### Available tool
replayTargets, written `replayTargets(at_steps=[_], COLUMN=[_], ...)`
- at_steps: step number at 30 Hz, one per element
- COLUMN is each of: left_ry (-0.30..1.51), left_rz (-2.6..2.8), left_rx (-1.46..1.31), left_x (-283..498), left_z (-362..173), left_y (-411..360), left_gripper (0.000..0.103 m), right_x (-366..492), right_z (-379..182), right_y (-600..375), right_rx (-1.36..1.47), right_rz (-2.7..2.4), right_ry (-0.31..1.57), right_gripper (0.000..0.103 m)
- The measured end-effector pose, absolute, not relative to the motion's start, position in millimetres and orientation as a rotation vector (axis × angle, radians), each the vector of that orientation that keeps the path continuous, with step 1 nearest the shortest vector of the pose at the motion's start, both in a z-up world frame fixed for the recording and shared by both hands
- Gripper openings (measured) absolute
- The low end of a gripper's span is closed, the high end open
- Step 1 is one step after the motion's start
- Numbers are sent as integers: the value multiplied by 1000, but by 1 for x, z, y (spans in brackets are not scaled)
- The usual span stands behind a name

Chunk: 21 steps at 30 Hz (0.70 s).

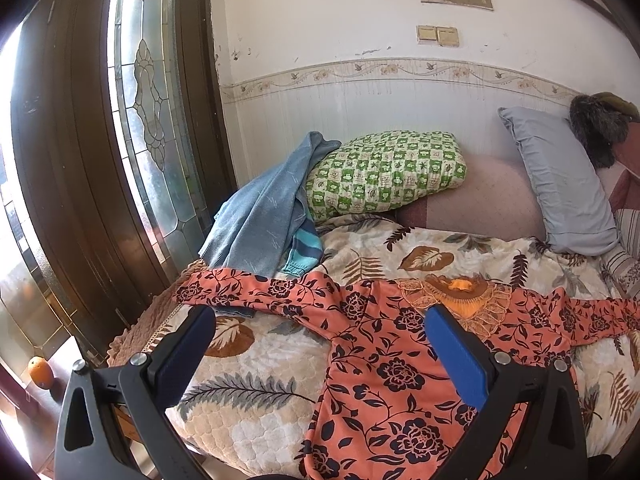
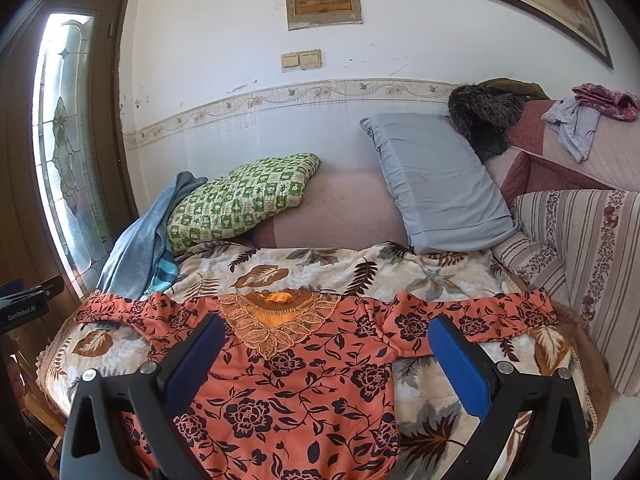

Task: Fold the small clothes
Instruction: 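Move both grippers over the spread orange floral top toward its hem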

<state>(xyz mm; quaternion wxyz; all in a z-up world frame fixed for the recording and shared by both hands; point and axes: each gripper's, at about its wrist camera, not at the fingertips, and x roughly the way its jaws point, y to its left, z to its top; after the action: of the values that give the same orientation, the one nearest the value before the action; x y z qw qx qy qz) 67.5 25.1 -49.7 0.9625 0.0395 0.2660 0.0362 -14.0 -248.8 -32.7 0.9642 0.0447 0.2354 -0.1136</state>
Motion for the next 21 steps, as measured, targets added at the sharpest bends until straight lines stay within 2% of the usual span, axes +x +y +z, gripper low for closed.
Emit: replayTargets(at_steps=[14,21], left_ry=[531,599], left_rz=[53,-16], left_rx=[77,122], left_x=[49,19], left_z=[-45,-78], left_y=[23,11], left_gripper=[103,103], right_x=[-22,-28], right_z=[-30,-56], right_y=[-238,-210], right_rx=[102,152], right_rz=[-196,-89], right_ry=[481,576], right_gripper=[103,103])
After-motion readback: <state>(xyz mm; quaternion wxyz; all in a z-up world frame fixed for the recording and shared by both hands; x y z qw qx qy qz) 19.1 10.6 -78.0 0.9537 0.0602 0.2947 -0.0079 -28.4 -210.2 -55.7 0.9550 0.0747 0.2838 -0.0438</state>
